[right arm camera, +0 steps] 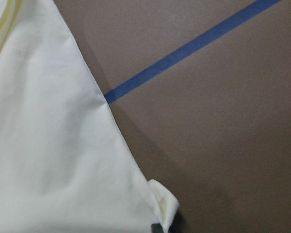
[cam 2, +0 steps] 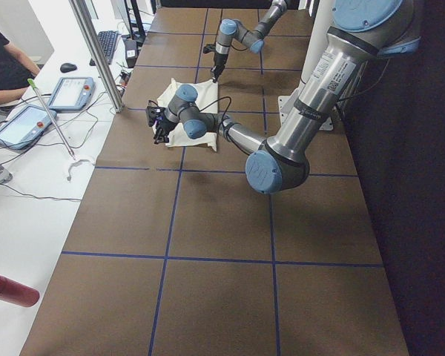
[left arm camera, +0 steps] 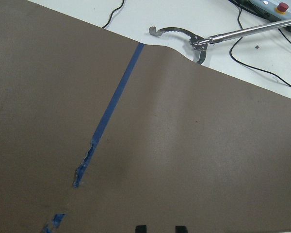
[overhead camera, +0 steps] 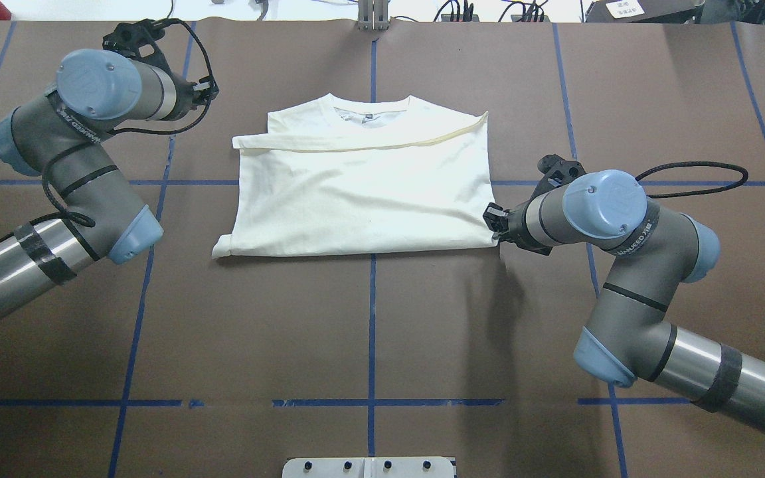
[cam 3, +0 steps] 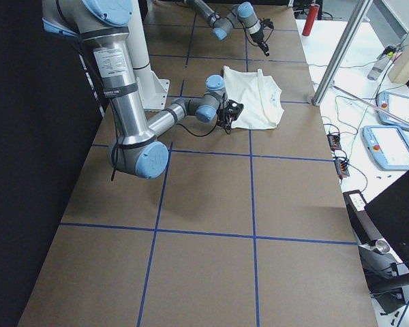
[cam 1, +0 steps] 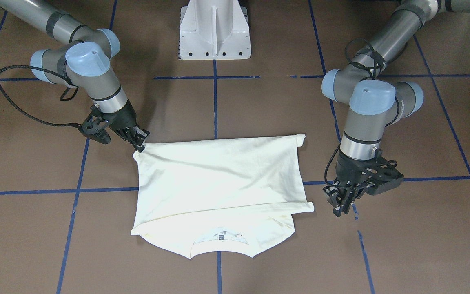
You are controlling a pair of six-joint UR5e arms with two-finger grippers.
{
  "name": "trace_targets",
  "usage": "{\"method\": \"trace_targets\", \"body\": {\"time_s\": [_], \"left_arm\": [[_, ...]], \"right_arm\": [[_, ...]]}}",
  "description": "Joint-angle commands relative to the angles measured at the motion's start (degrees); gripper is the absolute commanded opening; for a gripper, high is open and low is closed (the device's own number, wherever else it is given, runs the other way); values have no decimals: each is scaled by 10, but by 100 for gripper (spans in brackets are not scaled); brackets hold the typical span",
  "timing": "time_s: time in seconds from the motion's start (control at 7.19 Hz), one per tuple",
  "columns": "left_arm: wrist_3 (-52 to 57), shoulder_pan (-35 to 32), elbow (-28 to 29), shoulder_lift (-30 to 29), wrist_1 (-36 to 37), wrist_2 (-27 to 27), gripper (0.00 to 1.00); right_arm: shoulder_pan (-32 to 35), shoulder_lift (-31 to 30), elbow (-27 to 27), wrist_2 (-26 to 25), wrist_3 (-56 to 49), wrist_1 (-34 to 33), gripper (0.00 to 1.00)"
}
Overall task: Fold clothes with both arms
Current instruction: 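Grasp the shirt edge with the right gripper and rotate the shirt toward the robot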
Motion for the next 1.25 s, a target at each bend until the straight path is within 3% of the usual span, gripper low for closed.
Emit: {"method": "trace_targets", "body": {"time_s": [0.0,0.14,0.28,0.42,0.56,0.7,0.84,0.97,1.11], "left_arm": [[-2,0,2,-1,-3,-1,32],[-5,0,-1,-4,-3,-1,32],[-6,0,-5,-6,-3,-5,33],[-8,4,-38,-4,-4,-8,38],[-9,11,-68,-1,-4,-40,37],[-11,13,-83,-3,-18,-127,38],[-45,16,-162,35,-18,-214,39],[-91,32,-232,63,-16,-242,67],[-163,70,-245,62,-16,-251,76]], "right_arm": [[0,-39,80,25,-1,-2,0],[-15,-112,173,67,0,-2,0],[-68,-183,246,74,1,-1,0],[-119,-244,307,108,13,-1,0],[-153,-263,341,168,61,0,0],[-212,-258,343,171,98,0,0],[-254,-261,340,156,99,0,62],[-277,-263,332,117,99,0,100],[-268,-262,328,80,99,0,100]]}}
